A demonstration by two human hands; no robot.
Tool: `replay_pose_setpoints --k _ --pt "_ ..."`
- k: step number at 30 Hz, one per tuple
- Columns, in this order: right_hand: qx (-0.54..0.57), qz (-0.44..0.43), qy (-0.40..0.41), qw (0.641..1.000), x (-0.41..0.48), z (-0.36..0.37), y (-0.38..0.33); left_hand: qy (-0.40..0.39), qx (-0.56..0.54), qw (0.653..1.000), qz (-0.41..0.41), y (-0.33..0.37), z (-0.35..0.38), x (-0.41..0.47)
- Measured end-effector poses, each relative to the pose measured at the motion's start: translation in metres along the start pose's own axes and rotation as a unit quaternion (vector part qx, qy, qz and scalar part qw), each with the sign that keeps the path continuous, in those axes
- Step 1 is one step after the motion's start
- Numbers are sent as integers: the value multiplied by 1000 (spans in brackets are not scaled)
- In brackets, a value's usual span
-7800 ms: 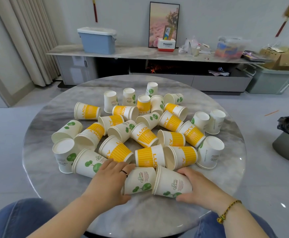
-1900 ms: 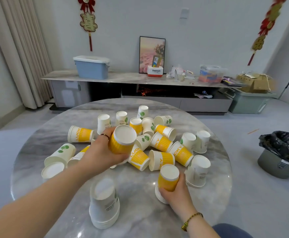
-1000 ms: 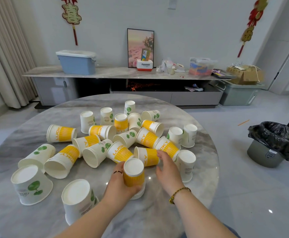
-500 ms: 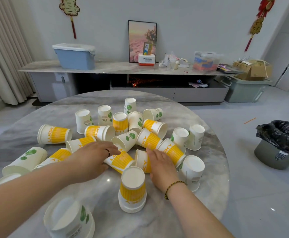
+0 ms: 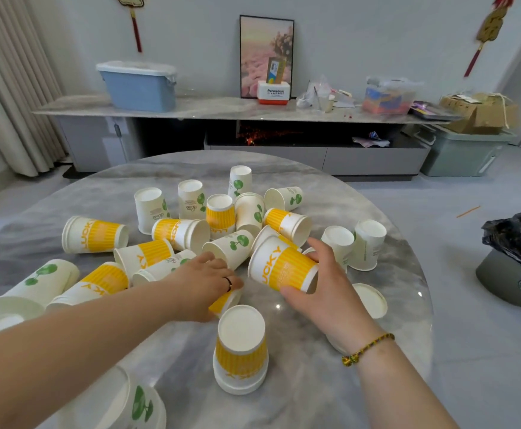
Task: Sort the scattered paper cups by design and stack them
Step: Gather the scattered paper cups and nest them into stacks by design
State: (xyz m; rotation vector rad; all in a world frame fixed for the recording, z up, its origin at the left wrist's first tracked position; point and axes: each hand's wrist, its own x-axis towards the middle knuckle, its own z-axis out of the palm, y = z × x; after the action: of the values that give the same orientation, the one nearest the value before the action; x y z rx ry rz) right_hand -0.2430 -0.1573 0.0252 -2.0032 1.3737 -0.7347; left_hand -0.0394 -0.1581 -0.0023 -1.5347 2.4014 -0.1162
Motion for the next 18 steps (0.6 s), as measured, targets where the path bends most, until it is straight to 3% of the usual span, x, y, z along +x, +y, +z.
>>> replay_pose_setpoints --k 4,8,11,14,18 --pt "-6 -44 68 997 -4 -7 -11 45 -151 982 -104 -8 -13 -11" --pt "83 -50 109 989 -13 -29 -26 104 -410 888 -180 -14 -32 -39" --pt "107 -60 61 991 -21 -40 -38 164 -526 815 -182 -17 -39 -55" --pt "2 -82 -32 996 -32 -32 -56 242 -597 748 -163 -17 -48 -71" --pt "-133 -102 -122 978 -33 1 -65 332 -622 695 -141 -9 -56 -88"
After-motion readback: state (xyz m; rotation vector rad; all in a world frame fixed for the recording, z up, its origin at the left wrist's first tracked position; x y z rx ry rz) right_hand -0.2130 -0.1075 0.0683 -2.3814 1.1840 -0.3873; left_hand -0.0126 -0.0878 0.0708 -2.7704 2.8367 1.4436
